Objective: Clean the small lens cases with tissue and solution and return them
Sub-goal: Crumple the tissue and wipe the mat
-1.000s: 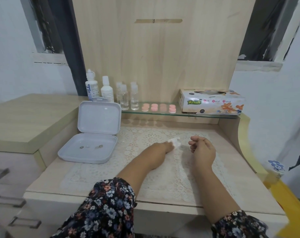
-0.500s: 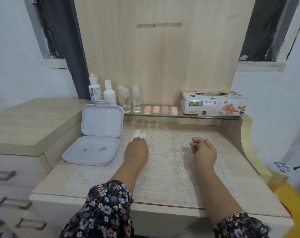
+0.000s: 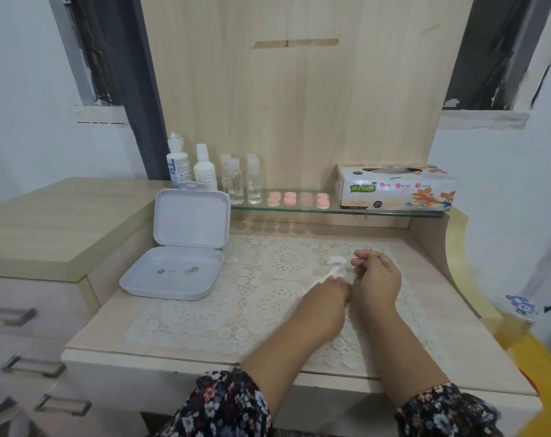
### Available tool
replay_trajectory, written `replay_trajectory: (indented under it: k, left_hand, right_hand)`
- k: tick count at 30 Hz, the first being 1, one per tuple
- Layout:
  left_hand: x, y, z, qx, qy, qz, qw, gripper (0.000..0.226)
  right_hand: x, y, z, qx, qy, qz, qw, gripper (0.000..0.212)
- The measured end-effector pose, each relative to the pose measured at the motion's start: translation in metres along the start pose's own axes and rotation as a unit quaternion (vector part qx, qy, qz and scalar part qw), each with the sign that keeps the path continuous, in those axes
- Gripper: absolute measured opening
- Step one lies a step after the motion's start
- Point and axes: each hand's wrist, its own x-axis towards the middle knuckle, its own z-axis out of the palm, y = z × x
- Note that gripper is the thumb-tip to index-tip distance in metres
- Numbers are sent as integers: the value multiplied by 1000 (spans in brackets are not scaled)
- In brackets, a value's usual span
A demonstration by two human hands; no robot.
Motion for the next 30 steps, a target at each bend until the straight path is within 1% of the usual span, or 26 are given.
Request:
replay_trajectory:
  k: [2, 4, 6, 8, 12, 16, 17, 20, 22, 26, 28, 30]
  left_hand:
    - [-9, -3, 0, -2, -20, 49, 999, 36]
    - [-18, -11, -3, 6, -33, 76, 997, 49]
    - [-23, -22, -5, 23, -39, 76, 996, 63]
    - [-25, -33, -6, 22, -28, 64, 997, 68]
    - [-28, -58, -15, -28, 1, 20, 999, 66]
    - [-20, -96, -26, -69, 44, -72, 994, 49]
    - [-19, -104, -30, -71, 54, -91, 992, 49]
    - [-18, -116, -36, -16, 74, -163, 984, 57]
    - [-16, -111, -34, 23, 101, -200, 974, 56]
    - [-11, -91, -22, 38, 132, -213, 967, 45]
    - [-11, -77, -18, 24, 131, -193, 972, 44]
    - [-13, -59, -12, 10, 110, -163, 980, 47]
  right_hand:
    - [1, 1, -1, -17, -5, -1, 1000, 32]
    - [1, 1, -2, -28, -11, -1, 1000, 32]
    - [1, 0, -4, -42, -16, -8, 999, 33]
    - [2, -1, -5, -62, -23, -22, 998, 33]
    - [4, -2, -8, -67, -29, -17, 997, 34]
    - [3, -3, -8, -72, -34, -18, 997, 34]
    - [3, -3, -8, -72, -35, -18, 997, 34]
    - [3, -4, -7, -77, -39, -18, 996, 34]
    - [3, -4, -7, -79, -41, -18, 996, 34]
    - [2, -4, -6, -79, -37, -17, 996, 34]
    - [2, -4, -5, -81, -37, -15, 996, 33]
    - [2, -4, -5, -84, -40, -12, 996, 33]
